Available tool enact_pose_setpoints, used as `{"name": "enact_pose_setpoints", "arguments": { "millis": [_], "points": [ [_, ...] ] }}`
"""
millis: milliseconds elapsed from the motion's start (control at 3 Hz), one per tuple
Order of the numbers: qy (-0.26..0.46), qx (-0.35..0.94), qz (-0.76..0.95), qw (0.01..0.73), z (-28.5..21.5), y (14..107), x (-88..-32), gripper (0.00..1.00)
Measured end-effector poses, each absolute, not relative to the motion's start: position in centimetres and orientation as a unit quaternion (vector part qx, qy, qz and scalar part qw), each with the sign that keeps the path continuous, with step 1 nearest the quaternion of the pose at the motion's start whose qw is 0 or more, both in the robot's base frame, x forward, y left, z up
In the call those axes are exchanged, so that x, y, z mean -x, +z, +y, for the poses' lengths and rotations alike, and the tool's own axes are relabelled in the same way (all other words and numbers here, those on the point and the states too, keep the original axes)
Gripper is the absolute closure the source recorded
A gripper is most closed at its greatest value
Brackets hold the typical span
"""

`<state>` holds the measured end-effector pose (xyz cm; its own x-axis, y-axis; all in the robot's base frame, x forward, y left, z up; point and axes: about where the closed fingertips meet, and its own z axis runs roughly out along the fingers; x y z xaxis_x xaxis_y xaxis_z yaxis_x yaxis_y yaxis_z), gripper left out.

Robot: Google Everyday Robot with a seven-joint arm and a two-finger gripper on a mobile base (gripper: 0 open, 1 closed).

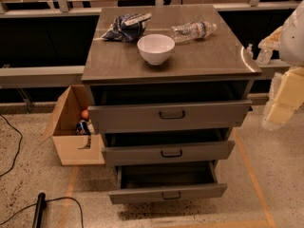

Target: Open middle drawer

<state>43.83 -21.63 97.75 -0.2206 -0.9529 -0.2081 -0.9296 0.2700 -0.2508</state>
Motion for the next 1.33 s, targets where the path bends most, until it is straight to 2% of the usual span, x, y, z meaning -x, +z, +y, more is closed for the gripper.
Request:
{"name": "enact_pose_setpoints", "arguments": {
  "millis": [667,1333],
  "points": [
    [-0.041,0.6,0.781,0.171,-21.4,96.7,-44.1,0.0],
    [-0.055,0.655,0.73,0.186,-20.1,88.8,-45.4,0.0]
  ]
}}
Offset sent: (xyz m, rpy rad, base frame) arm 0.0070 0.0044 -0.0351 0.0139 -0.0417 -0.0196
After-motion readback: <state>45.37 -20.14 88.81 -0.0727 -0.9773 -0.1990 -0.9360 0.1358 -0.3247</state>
